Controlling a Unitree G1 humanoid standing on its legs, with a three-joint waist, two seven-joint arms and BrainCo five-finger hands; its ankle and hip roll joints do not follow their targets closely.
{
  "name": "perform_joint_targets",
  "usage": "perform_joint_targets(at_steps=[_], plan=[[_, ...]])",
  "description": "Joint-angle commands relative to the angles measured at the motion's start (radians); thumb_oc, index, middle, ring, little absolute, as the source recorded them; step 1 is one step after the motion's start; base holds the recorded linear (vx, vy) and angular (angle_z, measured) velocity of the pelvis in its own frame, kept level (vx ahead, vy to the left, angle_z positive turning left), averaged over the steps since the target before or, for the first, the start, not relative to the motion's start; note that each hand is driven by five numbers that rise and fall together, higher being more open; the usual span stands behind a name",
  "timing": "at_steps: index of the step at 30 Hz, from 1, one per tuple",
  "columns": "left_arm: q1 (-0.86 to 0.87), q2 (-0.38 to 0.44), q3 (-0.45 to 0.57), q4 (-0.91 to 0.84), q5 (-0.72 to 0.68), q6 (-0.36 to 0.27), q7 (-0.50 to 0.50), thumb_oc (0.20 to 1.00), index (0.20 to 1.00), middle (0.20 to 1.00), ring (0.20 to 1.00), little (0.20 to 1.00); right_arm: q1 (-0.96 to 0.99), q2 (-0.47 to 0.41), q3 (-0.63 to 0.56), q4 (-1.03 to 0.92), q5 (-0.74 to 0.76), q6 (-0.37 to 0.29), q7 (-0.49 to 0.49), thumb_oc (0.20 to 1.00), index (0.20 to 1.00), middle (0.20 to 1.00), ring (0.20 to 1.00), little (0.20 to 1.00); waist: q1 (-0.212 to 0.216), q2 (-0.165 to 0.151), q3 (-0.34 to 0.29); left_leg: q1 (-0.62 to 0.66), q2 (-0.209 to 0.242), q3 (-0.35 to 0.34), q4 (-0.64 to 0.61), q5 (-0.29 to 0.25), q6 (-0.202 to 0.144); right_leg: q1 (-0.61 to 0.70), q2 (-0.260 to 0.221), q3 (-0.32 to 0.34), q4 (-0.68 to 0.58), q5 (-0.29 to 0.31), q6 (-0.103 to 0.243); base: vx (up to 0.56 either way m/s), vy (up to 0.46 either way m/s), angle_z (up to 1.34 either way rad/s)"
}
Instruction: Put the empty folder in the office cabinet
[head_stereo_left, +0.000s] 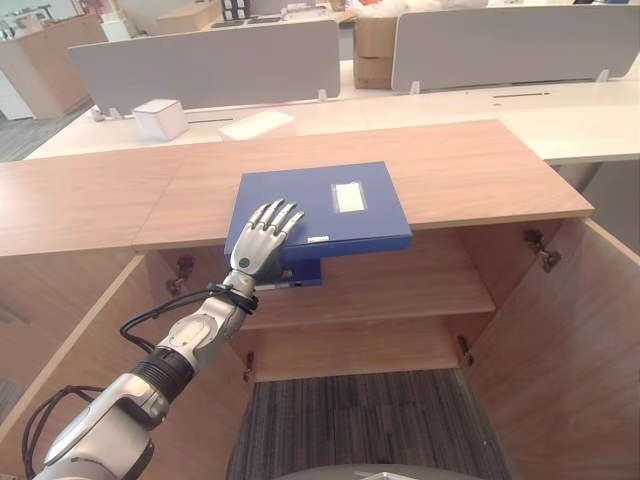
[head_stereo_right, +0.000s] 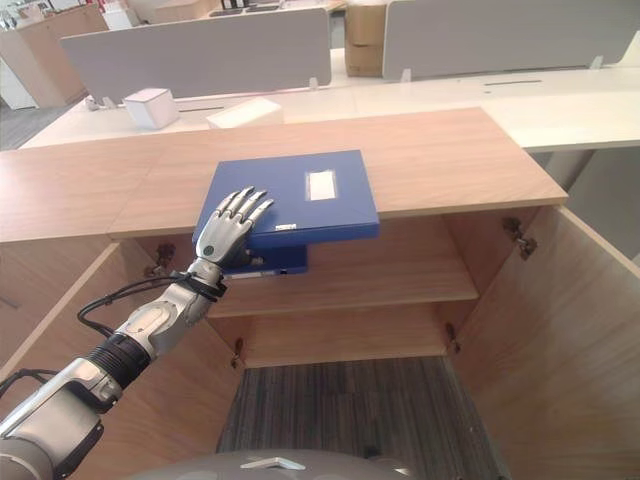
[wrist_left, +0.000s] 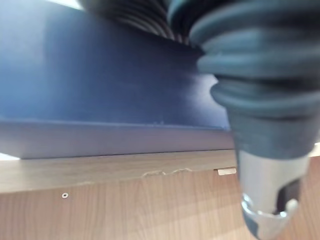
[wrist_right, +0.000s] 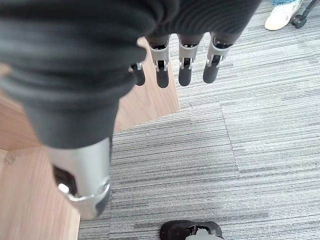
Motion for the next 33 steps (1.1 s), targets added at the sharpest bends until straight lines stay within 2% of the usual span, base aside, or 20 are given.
perform_joint_targets(at_steps=[1,9,10,11,12,13,14,15,17,33], plan=[[-0.16,0.011,0.041,0.076,-0.011,0.005,0.025,1.0,1.0,1.0,1.0,1.0,-0.06,-0.024,0.037,0.06,-0.007,-0.023,-0.018,1.0,1.0,1.0,1.0,1.0,-0.006,-0.049,0.005,0.047,0.042,-0.019,0.0,-0.145,-0.049,-0.002,-0.055,-0.029,0.002,-0.034,0.091,0.0,0.0,0.0],[-0.157,0.008,0.038,0.08,-0.017,0.004,0.022,1.0,1.0,1.0,1.0,1.0,-0.063,-0.024,0.032,0.06,0.002,-0.025,-0.02,1.0,1.0,1.0,1.0,1.0,-0.008,-0.049,0.007,0.047,0.043,-0.016,0.0,-0.144,-0.049,-0.002,-0.053,-0.028,0.002,-0.035,0.09,0.0,0.0,0.0],[-0.156,0.009,0.04,0.08,-0.019,0.004,0.022,0.881,0.881,0.881,0.881,0.881,-0.062,-0.025,0.03,0.062,0.002,-0.024,-0.02,1.0,1.0,1.0,1.0,1.0,-0.007,-0.049,0.006,0.047,0.043,-0.016,0.0,-0.144,-0.05,-0.001,-0.053,-0.028,0.002,-0.035,0.09,0.0,0.0,0.0],[-0.155,0.009,0.041,0.079,-0.021,0.003,0.022,0.843,0.843,0.843,0.843,0.843,-0.062,-0.025,0.03,0.062,0.003,-0.024,-0.02,1.0,1.0,1.0,1.0,1.0,-0.007,-0.049,0.006,0.047,0.043,-0.016,0.0,-0.143,-0.05,-0.001,-0.053,-0.027,0.002,-0.035,0.09,0.0,0.0,0.0],[-0.155,0.01,0.042,0.078,-0.023,0.003,0.021,0.771,0.771,0.771,0.771,0.771,-0.061,-0.025,0.029,0.063,0.003,-0.024,-0.02,1.0,1.0,1.0,1.0,1.0,-0.007,-0.05,0.006,0.047,0.043,-0.015,0.0,-0.143,-0.05,0.0,-0.052,-0.028,0.002,-0.035,0.089,0.0,0.0,0.0],[-0.155,0.01,0.042,0.078,-0.023,0.003,0.021,0.592,0.592,0.592,0.592,0.592,-0.061,-0.025,0.029,0.063,0.003,-0.024,-0.02,1.0,1.0,1.0,1.0,1.0,-0.007,-0.05,0.006,0.047,0.043,-0.015,0.0,-0.143,-0.05,0.0,-0.052,-0.028,0.002,-0.035,0.089,0.0,0.0,0.0],[-0.155,0.01,0.043,0.078,-0.024,0.003,0.02,0.485,0.485,0.485,0.485,0.485,-0.06,-0.025,0.029,0.063,0.004,-0.024,-0.021,1.0,1.0,1.0,1.0,1.0,-0.007,-0.05,0.006,0.047,0.044,-0.016,0.0,-0.143,-0.05,0.001,-0.052,-0.028,0.002,-0.036,0.089,0.0,0.0,0.0],[-0.157,0.011,0.043,0.076,-0.027,0.002,0.019,0.222,0.222,0.222,0.222,0.222,-0.061,-0.025,0.027,0.063,0.005,-0.024,-0.021,1.0,1.0,1.0,1.0,1.0,-0.007,-0.051,0.006,0.047,0.044,-0.016,0.0,-0.142,-0.05,0.001,-0.052,-0.028,0.002,-0.036,0.089,0.0,0.0,0.0],[-0.156,0.013,0.044,0.072,-0.026,0.001,0.018,0.2,0.2,0.2,0.2,0.2,-0.06,-0.025,0.027,0.063,0.005,-0.024,-0.021,1.0,1.0,1.0,1.0,1.0,-0.007,-0.051,0.006,0.046,0.044,-0.017,0.0,-0.142,-0.05,0.001,-0.052,-0.028,0.002,-0.036,0.089,0.0,0.0,0.0],[-0.15,0.025,0.057,0.037,-0.04,-0.007,0.021,0.2,0.2,0.2,0.2,0.2,-0.059,-0.025,0.009,0.065,0.021,-0.026,-0.027,1.0,1.0,1.0,1.0,1.0,-0.008,-0.053,0.008,0.038,0.046,-0.011,0.0,-0.137,-0.052,-0.007,-0.05,-0.028,0.002,-0.033,0.09,0.0,0.0,0.0]])
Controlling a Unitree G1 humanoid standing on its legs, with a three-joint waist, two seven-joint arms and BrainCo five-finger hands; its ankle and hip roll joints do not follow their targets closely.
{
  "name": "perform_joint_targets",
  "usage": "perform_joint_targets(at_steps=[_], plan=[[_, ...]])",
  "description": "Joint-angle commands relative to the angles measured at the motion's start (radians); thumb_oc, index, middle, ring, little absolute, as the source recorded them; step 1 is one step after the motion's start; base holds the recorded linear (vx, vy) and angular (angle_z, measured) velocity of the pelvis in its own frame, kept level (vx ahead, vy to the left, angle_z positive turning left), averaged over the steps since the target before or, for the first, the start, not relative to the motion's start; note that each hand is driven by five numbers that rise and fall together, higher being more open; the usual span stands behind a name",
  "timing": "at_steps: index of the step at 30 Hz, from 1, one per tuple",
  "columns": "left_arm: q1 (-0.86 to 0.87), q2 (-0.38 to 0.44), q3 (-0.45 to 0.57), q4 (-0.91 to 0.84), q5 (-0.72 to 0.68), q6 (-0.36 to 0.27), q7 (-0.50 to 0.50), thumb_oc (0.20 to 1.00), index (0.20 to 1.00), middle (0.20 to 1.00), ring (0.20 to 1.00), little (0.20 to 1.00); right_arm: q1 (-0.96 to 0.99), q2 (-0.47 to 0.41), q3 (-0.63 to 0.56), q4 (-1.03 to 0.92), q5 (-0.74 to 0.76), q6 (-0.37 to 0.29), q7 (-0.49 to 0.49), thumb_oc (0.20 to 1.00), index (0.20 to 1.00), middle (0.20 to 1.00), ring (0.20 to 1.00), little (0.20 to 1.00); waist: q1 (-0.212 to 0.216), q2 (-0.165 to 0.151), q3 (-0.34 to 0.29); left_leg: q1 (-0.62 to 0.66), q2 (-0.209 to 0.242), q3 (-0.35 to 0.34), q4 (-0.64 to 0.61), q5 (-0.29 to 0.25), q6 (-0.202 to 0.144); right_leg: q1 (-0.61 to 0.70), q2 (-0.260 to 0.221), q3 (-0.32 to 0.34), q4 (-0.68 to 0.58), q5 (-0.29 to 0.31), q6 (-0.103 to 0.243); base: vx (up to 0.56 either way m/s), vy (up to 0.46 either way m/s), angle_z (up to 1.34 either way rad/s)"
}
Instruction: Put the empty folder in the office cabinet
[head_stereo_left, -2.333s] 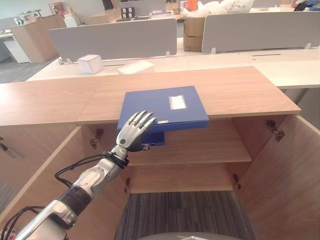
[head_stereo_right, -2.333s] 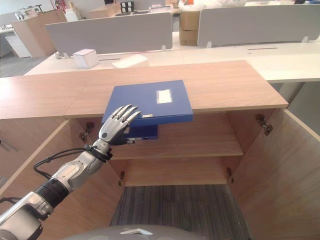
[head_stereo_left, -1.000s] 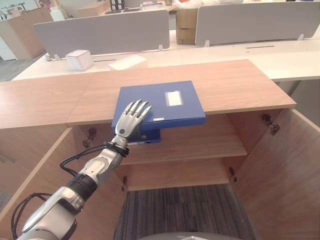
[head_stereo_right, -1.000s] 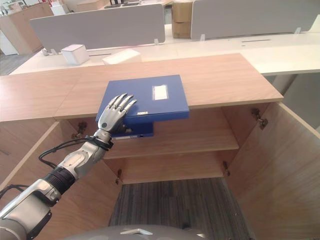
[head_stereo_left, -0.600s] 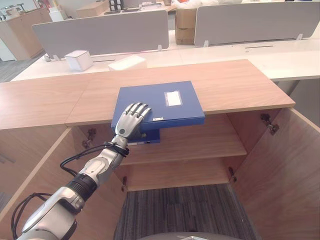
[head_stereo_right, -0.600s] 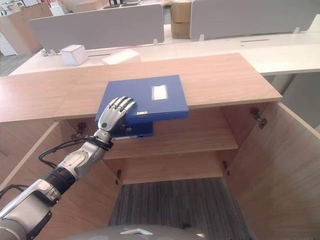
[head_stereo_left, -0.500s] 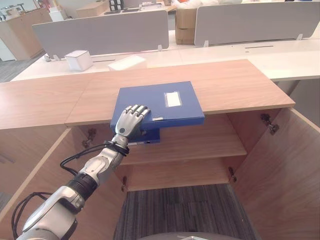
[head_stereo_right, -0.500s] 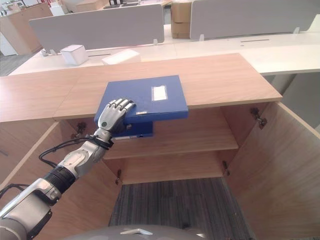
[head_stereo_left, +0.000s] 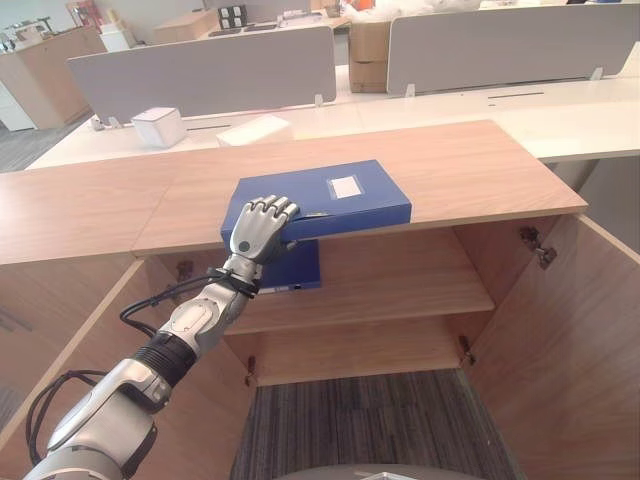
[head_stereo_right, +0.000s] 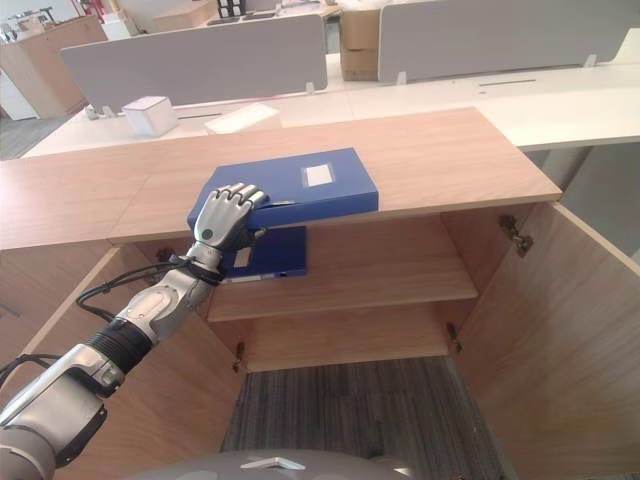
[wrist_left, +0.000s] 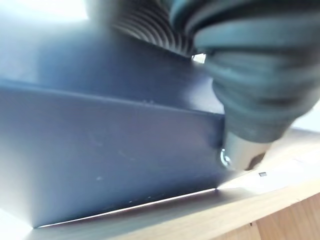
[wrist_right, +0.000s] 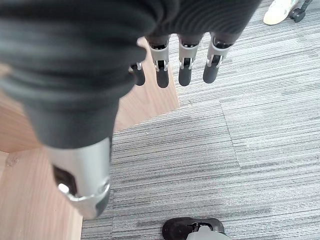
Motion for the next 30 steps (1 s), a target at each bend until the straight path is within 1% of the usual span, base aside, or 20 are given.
perform_joint_targets(at_steps=[1,3,4,5,6,7,8,10,11,13,14,15,17,18,19,21,22,23,26,30], plan=[[-0.079,0.023,0.052,0.04,-0.048,-0.012,-0.009,0.2,0.2,0.2,0.2,0.2,-0.059,-0.024,0.014,0.065,0.017,-0.025,-0.024,1.0,1.0,1.0,1.0,1.0,-0.001,-0.056,0.007,0.034,0.045,-0.013,0.0,-0.137,-0.052,-0.01,-0.05,-0.03,0.002,-0.034,0.088,-0.03,-0.005,0.0],[-0.068,0.025,0.116,-0.029,-0.129,-0.021,0.011,0.2,0.2,0.2,0.2,0.2,-0.056,-0.021,0.004,0.068,0.018,-0.023,-0.026,1.0,1.0,1.0,1.0,1.0,0.006,-0.058,0.007,0.033,0.043,-0.016,0.0,-0.135,-0.052,-0.008,-0.052,-0.035,0.002,-0.034,0.087,-0.03,-0.006,0.0],[-0.065,0.027,0.119,-0.034,-0.131,-0.021,0.007,0.2,0.2,0.2,0.2,0.2,-0.056,-0.022,0.005,0.068,0.018,-0.023,-0.026,1.0,1.0,1.0,1.0,1.0,0.005,-0.057,0.007,0.033,0.042,-0.016,0.0,-0.135,-0.052,-0.008,-0.052,-0.035,0.002,-0.034,0.087,-0.03,-0.006,0.0],[-0.037,0.025,0.199,-0.12,-0.23,-0.039,0.026,0.2,0.2,0.2,0.2,0.2,-0.055,-0.017,-0.009,0.071,0.023,-0.019,-0.024,1.0,1.0,1.0,1.0,1.0,0.015,-0.06,0.006,0.033,0.041,-0.019,0.0,-0.134,-0.051,-0.004,-0.055,-0.04,0.002,-0.036,0.086,0.0,0.0,0.0],[-0.031,0.028,0.205,-0.128,-0.232,-0.038,0.021,0.2,0.2,0.2,0.2,0.2,-0.055,-0.018,-0.007,0.071,0.023,-0.019,-0.024,1.0,1.0,1.0,1.0,1.0,0.012,-0.059,0.006,0.034,0.041,-0.019,0.0,-0.134,-0.051,-0.003,-0.055,-0.04,0.002,-0.036,0.086,-0.03,-0.006,-0.02],[-0.016,0.023,0.246,-0.173,-0.285,-0.053,0.032,0.2,0.2,0.2,0.2,0.2,-0.055,-0.013,-0.015,0.071,0.025,-0.017,-0.022,1.0,1.0,1.0,1.0,1.0,0.019,-0.06,0.005,0.033,0.04,-0.02,0.0,-0.133,-0.05,-0.001,-0.057,-0.043,0.002,-0.037,0.085,0.0,0.0,0.0],[0.039,0.014,0.355,-0.281,-0.4,-0.086,0.045,0.2,0.2,0.2,0.2,0.2,-0.06,-0.008,-0.02,0.072,0.024,-0.012,-0.015,1.0,1.0,1.0,1.0,1.0,0.029,-0.06,0.001,0.035,0.037,-0.026,0.0,-0.132,-0.049,0.006,-0.059,-0.049,0.002,-0.039,0.082,0.0,0.0,0.0],[0.066,0.008,0.397,-0.322,-0.445,-0.096,0.045,0.2,0.2,0.2,0.2,0.2,-0.063,-0.007,-0.018,0.072,0.023,-0.011,-0.009,1.0,1.0,1.0,1.0,1.0,0.03,-0.058,-0.001,0.037,0.036,-0.028,0.0,-0.131,-0.049,0.01,-0.06,-0.05,0.002,-0.039,0.081,-0.01,0.001,0.04],[0.102,-0.011,0.48,-0.405,-0.567,-0.134,0.055,0.2,0.2,0.2,0.2,0.2,-0.072,-0.004,-0.019,0.068,0.021,-0.01,-0.001,1.0,1.0,1.0,1.0,1.0,0.043,-0.057,-0.006,0.04,0.033,-0.03,0.0,-0.13,-0.048,0.015,-0.063,-0.055,0.002,-0.04,0.079,-0.02,0.004,0.13],[0.143,-0.032,0.552,-0.489,-0.693,-0.171,0.064,0.2,0.2,0.2,0.2,0.2,-0.084,-0.002,-0.011,0.06,0.019,-0.013,0.005,1.0,1.0,1.0,1.0,1.0,0.052,-0.054,-0.01,0.044,0.03,-0.034,0.0,-0.13,-0.047,0.021,-0.065,-0.06,0.002,-0.039,0.077,-0.03,0.006,0.12],[0.148,-0.032,0.556,-0.494,-0.697,-0.17,0.061,0.2,0.2,0.2,0.2,0.2,-0.084,-0.004,-0.009,0.06,0.018,-0.013,0.005,1.0,1.0,1.0,1.0,1.0,0.05,-0.053,-0.01,0.044,0.03,-0.034,0.0,-0.13,-0.047,0.022,-0.065,-0.06,0.002,-0.039,0.077,-0.04,0.008,0.06],[0.175,-0.048,0.608,-0.537,-0.843,-0.22,0.046,0.2,0.2,0.2,0.2,0.2,-0.1,-0.004,0.0,0.049,0.016,-0.015,0.011,1.0,1.0,1.0,1.0,1.0,0.06,-0.048,-0.014,0.046,0.027,-0.04,0.0,-0.127,-0.046,0.027,-0.068,-0.064,0.002,-0.038,0.076,-0.04,0.006,0.08],[0.184,-0.056,0.623,-0.55,-0.901,-0.236,0.034,0.2,0.2,0.2,0.2,0.2,-0.106,-0.004,0.002,0.043,0.016,-0.015,0.013,1.0,1.0,1.0,1.0,1.0,0.064,-0.047,-0.016,0.046,0.026,-0.043,0.0,-0.126,-0.045,0.029,-0.069,-0.067,0.002,-0.038,0.076,-0.04,0.007,0.09],[0.21,-0.08,0.644,-0.582,-1.039,-0.275,-0.003,0.2,0.2,0.2,0.2,0.2,-0.123,-0.004,0.01,0.029,0.015,-0.014,0.019,1.0,1.0,1.0,1.0,1.0,0.075,-0.043,-0.019,0.047,0.022,-0.05,0.0,-0.121,-0.042,0.033,-0.073,-0.071,0.002,-0.036,0.076,-0.03,0.008,0.08],[0.212,-0.079,0.647,-0.584,-1.044,-0.275,-0.007,0.2,0.2,0.2,0.2,0.2,-0.124,-0.005,0.011,0.028,0.015,-0.014,0.019,1.0,1.0,1.0,1.0,1.0,0.074,-0.042,-0.019,0.047,0.022,-0.051,0.0,-0.121,-0.042,0.034,-0.073,-0.071,0.002,-0.036,0.076,-0.05,0.019,0.09],[0.255,-0.114,0.648,-0.619,-1.194,-0.296,-0.074,0.2,0.2,0.2,0.2,0.2,-0.145,-0.006,0.023,0.007,0.012,-0.014,0.029,1.0,1.0,1.0,1.0,1.0,0.086,-0.039,-0.019,0.05,0.017,-0.059,0.0,-0.114,-0.037,0.042,-0.08,-0.079,0.002,-0.033,0.073,-0.05,0.025,0.09],[0.256,-0.114,0.649,-0.62,-1.196,-0.295,-0.076,0.2,0.2,0.2,0.2,0.2,-0.144,-0.007,0.023,0.007,0.012,-0.013,0.029,1.0,1.0,1.0,1.0,1.0,0.085,-0.039,-0.019,0.05,0.017,-0.059,0.0,-0.114,-0.037,0.043,-0.08,-0.08,0.002,-0.033,0.073,-0.07,0.031,0.18],[0.301,-0.144,0.643,-0.644,-1.28,-0.294,-0.124,0.2,0.2,0.2,0.2,0.2,-0.159,-0.007,0.03,-0.015,0.012,-0.014,0.035,1.0,1.0,1.0,1.0,1.0,0.095,-0.036,-0.021,0.052,0.013,-0.066,0.0,-0.11,-0.034,0.047,-0.083,-0.086,0.002,-0.033,0.073,-0.05,0.024,0.17],[0.369,-0.172,0.626,-0.66,-1.357,-0.28,-0.177,0.2,0.2,0.2,0.2,0.2,-0.18,-0.012,0.039,-0.038,0.011,-0.015,0.04,1.0,1.0,1.0,1.0,1.0,0.107,-0.036,-0.022,0.055,0.01,-0.071,0.0,-0.106,-0.03,0.054,-0.086,-0.091,0.002,-0.033,0.072,-0.03,0.013,0.05],[0.534,-0.233,0.555,-0.68,-1.518,-0.225,-0.295,0.2,0.2,0.2,0.2,0.2,-0.242,-0.033,0.04,-0.09,0.03,-0.014,0.045,1.0,1.0,1.0,1.0,1.0,0.134,-0.035,-0.021,0.061,0.003,-0.08,0.0,-0.1,-0.021,0.066,-0.096,-0.101,0.002,-0.029,0.072,-0.06,0.033,0.09]])
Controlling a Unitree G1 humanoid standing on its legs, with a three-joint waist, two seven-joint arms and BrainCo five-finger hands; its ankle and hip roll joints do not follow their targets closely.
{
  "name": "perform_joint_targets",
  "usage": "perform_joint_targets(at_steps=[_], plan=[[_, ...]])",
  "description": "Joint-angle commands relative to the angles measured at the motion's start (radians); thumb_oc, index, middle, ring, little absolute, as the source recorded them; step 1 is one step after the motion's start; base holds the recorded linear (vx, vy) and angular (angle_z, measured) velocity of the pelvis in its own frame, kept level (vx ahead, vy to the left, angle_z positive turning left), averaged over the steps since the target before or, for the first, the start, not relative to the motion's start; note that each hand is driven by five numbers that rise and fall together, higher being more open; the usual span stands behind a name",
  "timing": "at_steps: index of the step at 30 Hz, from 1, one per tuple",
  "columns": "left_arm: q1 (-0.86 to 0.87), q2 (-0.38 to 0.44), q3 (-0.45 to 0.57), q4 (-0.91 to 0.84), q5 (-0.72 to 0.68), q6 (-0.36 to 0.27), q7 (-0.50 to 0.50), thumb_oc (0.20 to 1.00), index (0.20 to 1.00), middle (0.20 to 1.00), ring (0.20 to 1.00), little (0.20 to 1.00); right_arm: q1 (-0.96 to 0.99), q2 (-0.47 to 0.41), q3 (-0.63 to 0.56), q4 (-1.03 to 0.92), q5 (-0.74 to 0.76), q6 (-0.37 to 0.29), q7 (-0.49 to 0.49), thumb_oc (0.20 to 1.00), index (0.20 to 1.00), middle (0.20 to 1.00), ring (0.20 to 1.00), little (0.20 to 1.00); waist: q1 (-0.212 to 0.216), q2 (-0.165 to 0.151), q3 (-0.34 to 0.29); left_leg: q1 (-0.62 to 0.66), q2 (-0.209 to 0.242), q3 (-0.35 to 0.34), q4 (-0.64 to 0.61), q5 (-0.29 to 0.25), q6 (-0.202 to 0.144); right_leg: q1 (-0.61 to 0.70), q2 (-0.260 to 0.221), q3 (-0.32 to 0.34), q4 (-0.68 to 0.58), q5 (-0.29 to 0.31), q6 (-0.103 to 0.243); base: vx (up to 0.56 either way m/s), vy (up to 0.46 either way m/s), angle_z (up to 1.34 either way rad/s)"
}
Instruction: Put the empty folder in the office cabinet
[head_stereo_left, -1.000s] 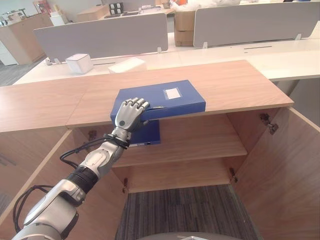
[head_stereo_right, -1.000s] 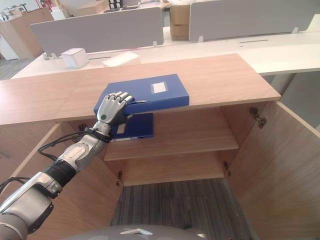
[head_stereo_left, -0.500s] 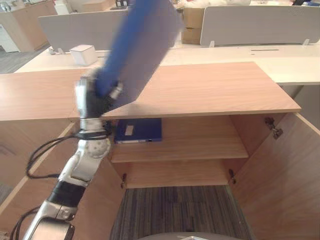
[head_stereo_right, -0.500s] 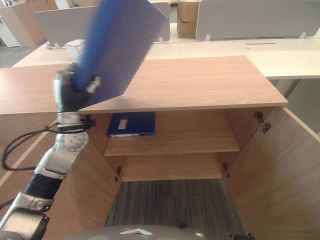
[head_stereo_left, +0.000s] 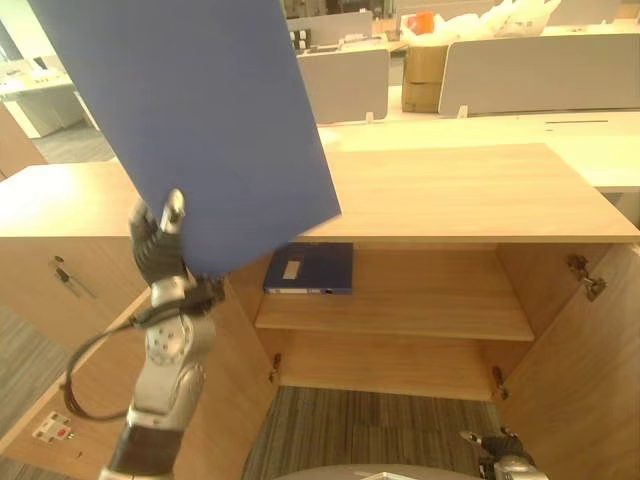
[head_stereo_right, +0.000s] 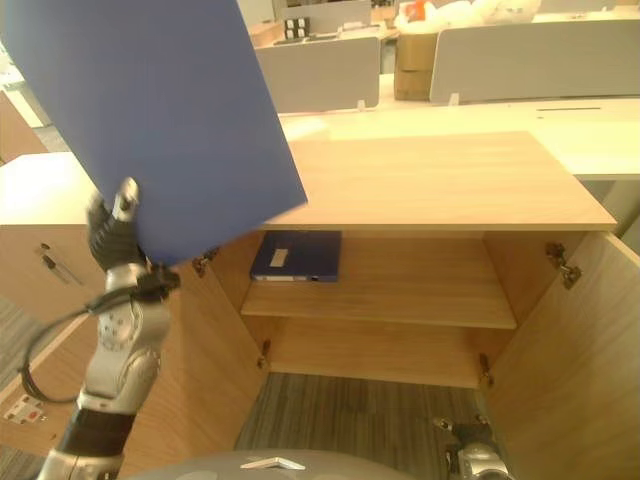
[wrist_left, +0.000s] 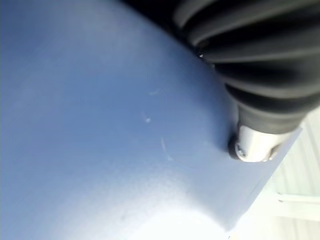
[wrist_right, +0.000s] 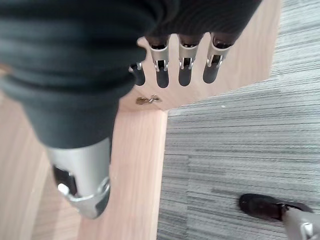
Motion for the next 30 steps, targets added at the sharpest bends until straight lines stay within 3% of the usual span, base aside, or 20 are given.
perform_joint_targets(at_steps=[1,5,11,12,17,25,30], plan=[[-0.015,0.026,-0.016,-0.045,-0.128,0.004,-0.105,0.2,0.2,0.2,0.2,0.2,-0.118,-0.037,0.009,0.007,0.032,-0.024,-0.001,1.0,1.0,1.0,1.0,1.0,0.026,-0.069,-0.006,0.026,0.008,-0.013,0.0,-0.102,-0.021,-0.013,-0.093,-0.035,0.002,-0.022,0.08,-0.04,0.024,0.13],[0.052,0.028,-0.057,-0.043,-0.17,0.037,-0.147,0.2,0.2,0.2,0.2,0.2,-0.178,-0.064,0.007,-0.038,0.073,-0.028,-0.001,1.0,1.0,1.0,1.0,1.0,0.041,-0.072,-0.005,0.03,0.004,-0.015,0.0,-0.103,-0.016,-0.01,-0.095,-0.035,0.002,-0.018,0.08,-0.03,0.021,0.07],[0.129,0.077,-0.099,-0.034,-0.203,0.076,-0.204,0.2,0.2,0.2,0.2,0.2,-0.285,-0.171,-0.011,-0.23,0.19,-0.067,-0.009,1.0,1.0,1.0,1.0,1.0,0.06,-0.075,-0.003,0.039,0.0,-0.013,0.0,-0.11,-0.011,-0.006,-0.097,-0.03,0.002,-0.013,0.082,0.0,0.0,0.0],[0.141,0.107,-0.118,-0.031,-0.217,0.089,-0.225,0.2,0.2,0.2,0.2,0.2,-0.345,-0.229,-0.003,-0.269,0.252,-0.079,0.006,1.0,1.0,1.0,1.0,1.0,0.068,-0.081,-0.006,0.041,-0.001,-0.01,0.0,-0.113,-0.011,-0.006,-0.098,-0.03,0.002,-0.01,0.083,-0.01,0.008,-0.04],[0.155,0.18,-0.162,-0.053,-0.257,0.119,-0.266,0.2,0.2,0.2,0.2,0.2,-0.501,-0.317,0.039,-0.268,0.402,-0.078,0.06,1.0,1.0,1.0,1.0,1.0,0.082,-0.092,-0.008,0.044,-0.001,-0.004,0.0,-0.118,-0.012,-0.008,-0.098,-0.026,0.002,-0.005,0.086,-0.01,0.007,-0.04],[0.174,0.304,-0.198,-0.118,-0.32,0.166,-0.312,0.2,0.2,0.2,0.2,0.2,-0.684,-0.447,0.132,-0.364,0.621,-0.065,0.142,1.0,1.0,1.0,1.0,1.0,0.075,-0.118,-0.014,0.045,0.006,0.007,0.0,-0.117,-0.019,-0.013,-0.096,-0.013,0.002,0.003,0.094,0.0,0.009,-0.07],[0.178,0.315,-0.198,-0.123,-0.327,0.175,-0.307,0.2,0.2,0.2,0.2,0.2,-0.681,-0.476,0.166,-0.476,0.669,-0.054,0.157,1.0,1.0,1.0,1.0,1.0,0.064,-0.129,-0.013,0.041,0.007,0.01,0.0,-0.115,-0.02,-0.021,-0.096,-0.005,0.002,0.009,0.098,0.0,0.007,-0.02]])
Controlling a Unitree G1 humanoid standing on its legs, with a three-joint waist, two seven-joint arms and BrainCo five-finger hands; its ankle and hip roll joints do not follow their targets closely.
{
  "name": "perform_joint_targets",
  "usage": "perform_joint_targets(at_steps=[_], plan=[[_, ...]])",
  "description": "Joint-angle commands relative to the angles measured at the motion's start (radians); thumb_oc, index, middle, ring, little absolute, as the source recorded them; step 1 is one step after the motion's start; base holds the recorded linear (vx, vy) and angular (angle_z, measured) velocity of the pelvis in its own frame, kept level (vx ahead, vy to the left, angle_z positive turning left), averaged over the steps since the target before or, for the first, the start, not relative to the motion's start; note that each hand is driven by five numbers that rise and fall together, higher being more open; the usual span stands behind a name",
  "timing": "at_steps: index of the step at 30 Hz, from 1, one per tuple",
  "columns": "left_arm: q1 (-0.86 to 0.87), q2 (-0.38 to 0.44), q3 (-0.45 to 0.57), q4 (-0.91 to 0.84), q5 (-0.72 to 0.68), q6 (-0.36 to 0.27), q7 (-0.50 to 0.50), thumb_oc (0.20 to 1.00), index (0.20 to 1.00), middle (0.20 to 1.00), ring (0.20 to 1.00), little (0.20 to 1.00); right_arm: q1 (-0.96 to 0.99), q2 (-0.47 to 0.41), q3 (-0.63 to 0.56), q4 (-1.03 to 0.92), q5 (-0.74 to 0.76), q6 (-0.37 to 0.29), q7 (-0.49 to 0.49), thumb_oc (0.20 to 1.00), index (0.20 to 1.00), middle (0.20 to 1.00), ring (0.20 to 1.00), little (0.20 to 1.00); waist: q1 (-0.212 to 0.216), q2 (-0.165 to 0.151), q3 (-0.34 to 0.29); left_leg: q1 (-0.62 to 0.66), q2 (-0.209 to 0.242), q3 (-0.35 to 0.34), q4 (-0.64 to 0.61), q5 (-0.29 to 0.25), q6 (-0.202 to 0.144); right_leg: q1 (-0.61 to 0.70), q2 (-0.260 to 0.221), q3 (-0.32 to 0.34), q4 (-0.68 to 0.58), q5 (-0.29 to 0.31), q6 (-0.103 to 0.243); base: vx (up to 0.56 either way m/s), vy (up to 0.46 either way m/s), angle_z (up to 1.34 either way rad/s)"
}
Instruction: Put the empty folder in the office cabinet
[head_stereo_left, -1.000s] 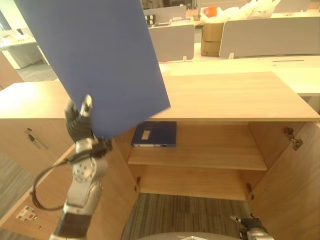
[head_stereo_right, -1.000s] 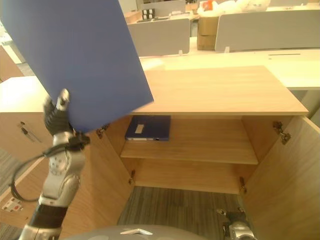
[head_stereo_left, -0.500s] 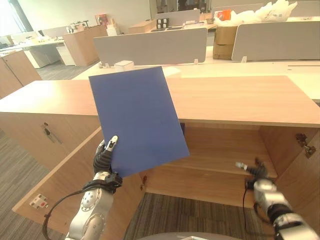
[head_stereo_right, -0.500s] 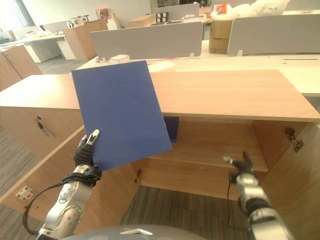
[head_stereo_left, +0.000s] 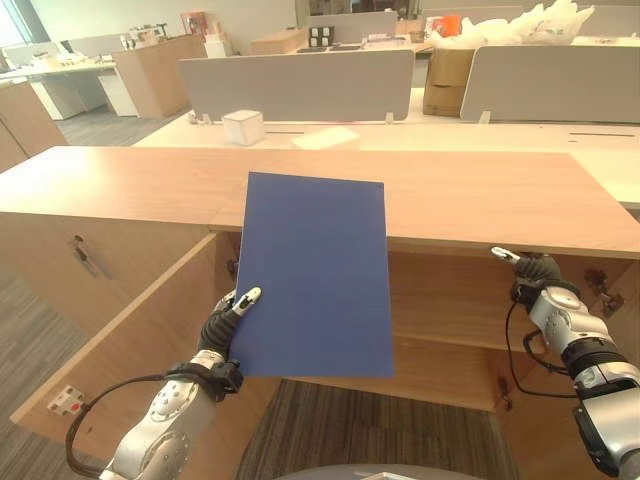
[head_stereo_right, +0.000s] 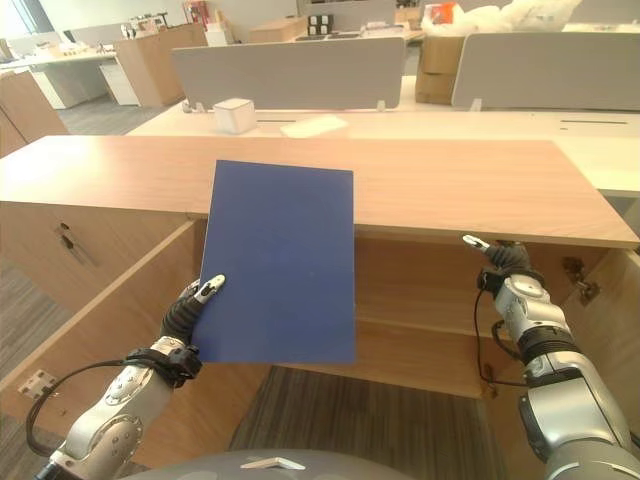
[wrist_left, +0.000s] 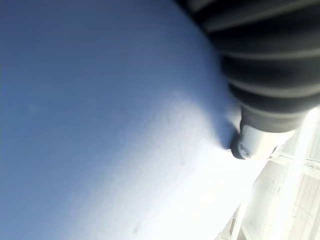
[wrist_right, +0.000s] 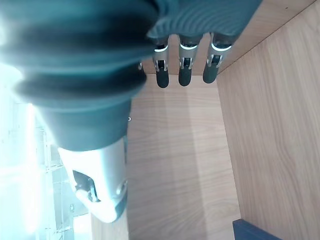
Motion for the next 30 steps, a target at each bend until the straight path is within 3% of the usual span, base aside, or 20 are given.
perform_joint_targets(at_steps=[1,4,5,8,12,22,30], plan=[[-0.012,0.053,0.017,-0.126,-0.019,-0.05,-0.015,0.2,0.2,0.2,0.2,0.2,-0.199,-0.105,0.055,-0.187,0.04,-0.099,0.029,1.0,1.0,1.0,1.0,1.0,0.0,-0.084,-0.053,0.007,0.009,-0.007,0.0,-0.117,-0.023,-0.034,-0.094,-0.021,0.002,0.007,0.093,-0.01,0.015,-0.1],[-0.007,0.046,0.031,-0.142,-0.002,-0.038,0.005,0.2,0.2,0.2,0.2,0.2,-0.036,-0.097,0.092,-0.554,0.1,-0.094,0.052,1.0,1.0,1.0,1.0,1.0,-0.015,-0.089,-0.05,0.006,0.009,0.002,0.0,-0.118,-0.022,-0.044,-0.095,-0.014,0.002,0.012,0.096,-0.03,0.033,-0.15],[-0.007,0.046,0.031,-0.142,-0.002,-0.038,0.005,0.2,0.2,0.2,0.2,0.2,-0.035,-0.097,0.092,-0.554,0.1,-0.094,0.052,1.0,1.0,1.0,1.0,1.0,-0.015,-0.089,-0.051,0.005,0.009,0.002,0.0,-0.118,-0.022,-0.044,-0.095,-0.014,0.002,0.012,0.096,-0.01,0.019,-0.16],[-0.009,0.039,0.047,-0.152,0.067,-0.027,0.015,0.2,0.2,0.2,0.2,0.2,0.109,-0.134,0.136,-0.876,0.186,-0.092,0.123,1.0,1.0,1.0,1.0,1.0,-0.022,-0.095,-0.049,0.004,0.009,0.006,0.0,-0.121,-0.021,-0.049,-0.099,-0.011,0.002,0.011,0.099,-0.01,0.02,-0.09],[-0.01,0.023,0.068,-0.159,0.124,-0.033,0.02,0.2,0.2,0.2,0.2,0.2,0.182,-0.127,0.13,-0.993,0.227,-0.107,0.156,1.0,1.0,1.0,1.0,1.0,-0.016,-0.1,-0.048,0.0,0.008,0.007,0.0,-0.122,-0.02,-0.053,-0.102,-0.012,0.002,0.01,0.101,-0.01,0.013,-0.01],[0.032,-0.045,0.101,-0.142,0.176,-0.029,0.019,0.2,0.2,0.2,0.2,0.2,0.284,0.015,0.116,-1.027,0.24,-0.107,0.149,1.0,1.0,1.0,1.0,1.0,0.009,-0.113,-0.038,-0.02,0.002,0.0,0.0,-0.119,-0.015,-0.065,-0.111,-0.021,0.002,0.01,0.102,0.0,0.003,0.03],[0.033,-0.058,0.111,-0.141,0.182,-0.025,0.026,0.2,0.2,0.2,0.2,0.2,0.312,0.053,0.107,-1.001,0.221,-0.089,0.129,1.0,1.0,1.0,1.0,1.0,0.013,-0.118,-0.031,-0.031,0.005,-0.01,0.0,-0.113,-0.017,-0.071,-0.111,-0.026,0.002,0.01,0.098,0.0,-0.002,0.03]])
